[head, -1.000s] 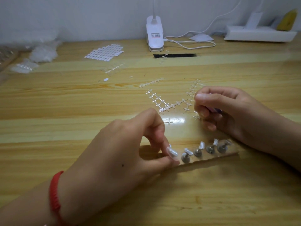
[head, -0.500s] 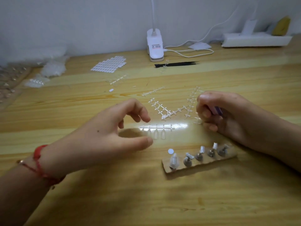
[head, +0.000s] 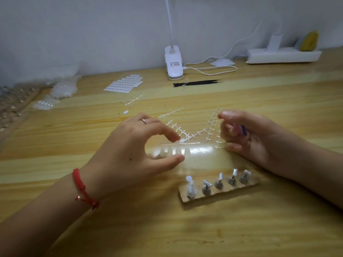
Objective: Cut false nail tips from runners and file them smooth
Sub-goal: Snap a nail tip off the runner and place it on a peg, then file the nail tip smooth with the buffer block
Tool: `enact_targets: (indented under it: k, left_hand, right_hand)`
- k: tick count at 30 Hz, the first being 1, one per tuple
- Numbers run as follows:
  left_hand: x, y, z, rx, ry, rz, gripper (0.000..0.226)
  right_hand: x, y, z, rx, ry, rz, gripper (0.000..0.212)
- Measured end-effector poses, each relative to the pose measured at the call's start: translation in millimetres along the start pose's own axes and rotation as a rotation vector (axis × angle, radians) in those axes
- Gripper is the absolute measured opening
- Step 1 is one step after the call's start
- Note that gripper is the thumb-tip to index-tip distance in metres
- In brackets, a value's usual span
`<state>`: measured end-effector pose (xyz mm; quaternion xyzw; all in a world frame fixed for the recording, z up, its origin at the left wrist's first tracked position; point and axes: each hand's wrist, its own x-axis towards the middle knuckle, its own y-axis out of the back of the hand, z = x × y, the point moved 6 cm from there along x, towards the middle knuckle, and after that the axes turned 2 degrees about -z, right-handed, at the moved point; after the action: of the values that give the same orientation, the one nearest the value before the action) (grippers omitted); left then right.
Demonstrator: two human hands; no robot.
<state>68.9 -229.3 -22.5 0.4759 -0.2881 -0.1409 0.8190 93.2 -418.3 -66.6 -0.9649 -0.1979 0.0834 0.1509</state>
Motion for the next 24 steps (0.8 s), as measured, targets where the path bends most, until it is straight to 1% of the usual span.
enact_targets:
  k: [3, 6, 7, 11, 13, 15, 16, 19, 20, 22, 24]
  left_hand:
    - [9.0, 6.4, 19.9, 0.036, -0.137, 0.043, 0.032]
    - [17.7, 7.2, 34.6, 0.099, -0.256, 0.035, 0.03]
    - [20.0, 7.7, 37.5, 0.121, -0.286, 0.034, 0.03]
    - [25.5, 11.4, 43.3, 0.165, -0.355, 0.047, 0.028]
    - [25.4, 12.0, 43.2, 0.186, -0.36, 0.075, 0.034]
    - [23.0, 14.7, 36.0, 0.125, -0.27, 0.161, 0.045]
    - [20.1, 15.4, 30.3, 0.03, -0.189, 0.217, 0.047]
    - [5.3, 1.5, 11.1, -0.377, 0.087, 0.337, 0.039]
    - [1.7, -7.3, 5.7, -0.496, 0.176, 0.33, 0.037]
    - [-0.8, -25.5, 0.8, -0.632, 0.318, 0.236, 0.037]
    - [0.6, -35.2, 1.6, -0.69, 0.362, 0.149, 0.034]
  right_hand:
    - [0.0, -4.0, 1.7, -0.069, 0.018, -0.036, 0.022]
    - [-2.9, -7.3, 3.6, -0.315, 0.029, -0.08, 0.028]
    - [-3.6, -7.7, 4.2, -0.355, 0.027, -0.09, 0.028]
    - [-4.2, -9.0, 4.5, -0.344, 0.026, -0.116, 0.025]
    - [-3.8, -8.5, 4.2, -0.343, 0.035, -0.097, 0.026]
    - [-3.3, -5.4, 4.1, -0.326, 0.034, -0.045, 0.027]
    - [-3.0, -3.3, 4.2, -0.312, 0.037, -0.015, 0.027]
    - [-2.6, 0.9, 5.4, -0.26, 0.066, 0.062, 0.032]
    - [-2.3, 1.6, 5.4, -0.237, 0.078, 0.082, 0.035]
    - [-2.1, 1.9, 6.0, -0.208, 0.085, 0.112, 0.043]
    - [-2.6, 1.5, 5.9, -0.215, 0.084, 0.121, 0.048]
